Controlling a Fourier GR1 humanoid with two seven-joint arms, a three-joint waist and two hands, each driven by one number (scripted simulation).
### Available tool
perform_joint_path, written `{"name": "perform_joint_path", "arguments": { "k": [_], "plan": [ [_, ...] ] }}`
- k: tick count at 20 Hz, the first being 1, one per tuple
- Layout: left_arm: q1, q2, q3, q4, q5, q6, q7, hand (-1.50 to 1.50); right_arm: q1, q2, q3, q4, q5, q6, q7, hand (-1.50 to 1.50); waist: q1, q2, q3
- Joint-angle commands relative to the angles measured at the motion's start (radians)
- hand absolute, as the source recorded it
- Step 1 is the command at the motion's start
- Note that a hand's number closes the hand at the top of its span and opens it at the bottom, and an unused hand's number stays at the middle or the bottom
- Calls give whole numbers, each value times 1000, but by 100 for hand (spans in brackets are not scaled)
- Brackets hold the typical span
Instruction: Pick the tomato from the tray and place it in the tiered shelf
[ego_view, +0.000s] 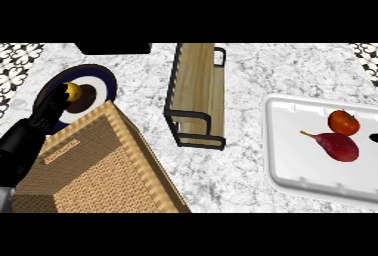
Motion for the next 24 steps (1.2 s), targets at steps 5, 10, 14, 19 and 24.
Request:
{"name": "perform_joint_path", "arguments": {
  "k": [5, 10, 14, 19, 24],
  "plan": [
    [27, -89, -115, 68, 35, -18, 16, 0, -121, -158, 226, 67, 61, 305, 337, -150, 86, 44, -42],
    [-15, -102, -150, 102, 37, -14, 24, 0, -198, -217, 348, 147, 121, 444, 451, -150, 104, 52, -38],
    [-29, -110, -173, 143, 34, -20, 12, 0, -276, -163, 414, 223, 132, 462, 473, -150, 96, 42, -34],
    [-48, -132, -193, 169, 31, 3, -1, 0, -385, -77, 433, 340, 83, 476, 505, -150, 96, 43, -33],
    [-56, -130, -206, 164, 36, 15, 12, 0, -451, -39, 472, 467, 88, 487, 543, -150, 93, 43, -33]
  ]
}}
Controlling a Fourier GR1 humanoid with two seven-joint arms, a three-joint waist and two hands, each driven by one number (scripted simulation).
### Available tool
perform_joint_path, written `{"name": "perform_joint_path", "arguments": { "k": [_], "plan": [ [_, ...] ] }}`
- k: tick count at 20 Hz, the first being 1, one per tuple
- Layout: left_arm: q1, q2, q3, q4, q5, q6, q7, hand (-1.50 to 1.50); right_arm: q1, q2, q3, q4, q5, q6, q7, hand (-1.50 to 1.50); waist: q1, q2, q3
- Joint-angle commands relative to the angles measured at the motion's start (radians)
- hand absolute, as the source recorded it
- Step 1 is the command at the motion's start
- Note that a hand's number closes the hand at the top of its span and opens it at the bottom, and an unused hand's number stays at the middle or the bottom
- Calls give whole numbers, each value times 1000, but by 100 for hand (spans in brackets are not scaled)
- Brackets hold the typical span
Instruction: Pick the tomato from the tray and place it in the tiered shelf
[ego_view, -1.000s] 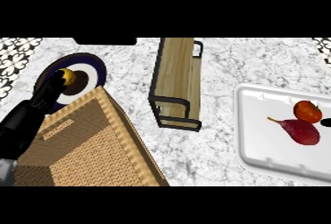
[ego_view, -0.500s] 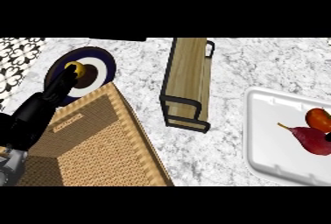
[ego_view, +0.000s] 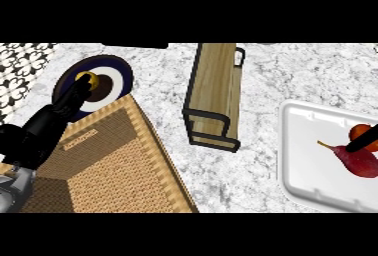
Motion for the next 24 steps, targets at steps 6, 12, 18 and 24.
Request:
{"name": "perform_joint_path", "arguments": {
  "k": [6, 12, 18, 24],
  "plan": [
    [123, -110, -94, 85, 14, 23, -13, 0, -142, 99, 72, 177, 9, 66, 208, -150, -18, 15, -35],
    [132, -95, -85, 83, 15, 40, -3, 0, -199, 112, 136, 276, 58, 81, 198, -150, -37, 10, -34],
    [155, -90, -85, 93, 8, 41, -27, 0, -254, 136, 159, 379, 70, 103, 151, -150, -45, 14, -34],
    [159, -97, -88, 82, 14, 51, -19, 0, -269, 175, 184, 460, 82, 107, 95, -150, -68, 11, -32]
  ]
}}
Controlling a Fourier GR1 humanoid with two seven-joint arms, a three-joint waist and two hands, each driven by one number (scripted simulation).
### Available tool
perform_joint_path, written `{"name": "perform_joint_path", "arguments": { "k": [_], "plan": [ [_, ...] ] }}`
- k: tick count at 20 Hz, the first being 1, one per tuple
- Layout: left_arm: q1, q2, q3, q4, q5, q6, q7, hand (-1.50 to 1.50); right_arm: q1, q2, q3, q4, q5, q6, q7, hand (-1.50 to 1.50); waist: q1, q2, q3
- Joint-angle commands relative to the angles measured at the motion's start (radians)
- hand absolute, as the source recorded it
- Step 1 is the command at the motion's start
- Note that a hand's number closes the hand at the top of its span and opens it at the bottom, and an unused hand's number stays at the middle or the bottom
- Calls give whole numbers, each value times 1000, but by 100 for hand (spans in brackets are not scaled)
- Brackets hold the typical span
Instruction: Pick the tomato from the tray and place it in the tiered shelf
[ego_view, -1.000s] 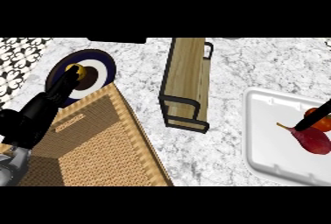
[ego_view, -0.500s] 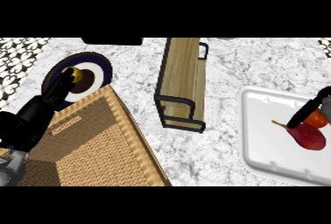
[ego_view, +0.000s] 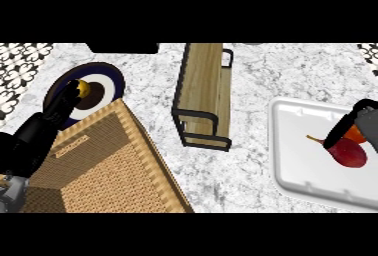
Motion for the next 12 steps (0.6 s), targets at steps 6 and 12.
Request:
{"name": "perform_joint_path", "arguments": {
  "k": [6, 12],
  "plan": [
    [128, -107, -95, 107, 19, -16, -35, 0, -41, 58, 26, 111, 17, 44, 87, -150, -24, 30, -39],
    [121, -121, -104, 100, 4, 14, -27, 0, -53, 86, 39, 177, 33, 48, 47, -150, -34, 32, -38]
  ]
}}
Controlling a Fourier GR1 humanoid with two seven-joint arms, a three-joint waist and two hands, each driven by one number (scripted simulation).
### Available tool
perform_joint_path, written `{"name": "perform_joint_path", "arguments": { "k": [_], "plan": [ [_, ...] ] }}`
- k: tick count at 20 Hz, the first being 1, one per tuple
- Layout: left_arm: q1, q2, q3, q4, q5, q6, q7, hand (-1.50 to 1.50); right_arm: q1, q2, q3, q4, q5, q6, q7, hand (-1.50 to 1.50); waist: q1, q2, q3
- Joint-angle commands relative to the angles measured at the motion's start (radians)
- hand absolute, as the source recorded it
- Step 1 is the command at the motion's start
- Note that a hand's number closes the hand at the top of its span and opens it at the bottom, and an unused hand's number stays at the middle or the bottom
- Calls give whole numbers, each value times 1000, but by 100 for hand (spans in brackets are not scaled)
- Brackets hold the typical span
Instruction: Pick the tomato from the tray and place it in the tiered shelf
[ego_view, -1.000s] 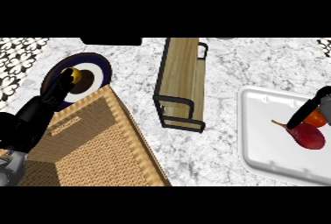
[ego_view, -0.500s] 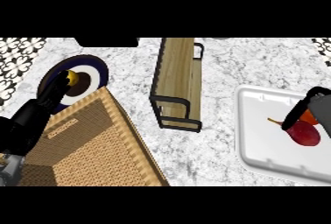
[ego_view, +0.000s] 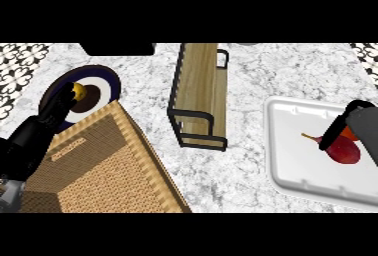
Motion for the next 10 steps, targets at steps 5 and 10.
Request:
{"name": "perform_joint_path", "arguments": {
  "k": [5, 10],
  "plan": [
    [96, -114, -94, 130, 18, -8, -31, 0, -14, 59, 11, 67, 17, 22, 28, 150, -6, 42, -36],
    [102, -121, -105, 116, 4, 4, -46, 0, -21, 74, 2, 78, 21, 5, -22, 150, -15, 36, -35]
  ]
}}
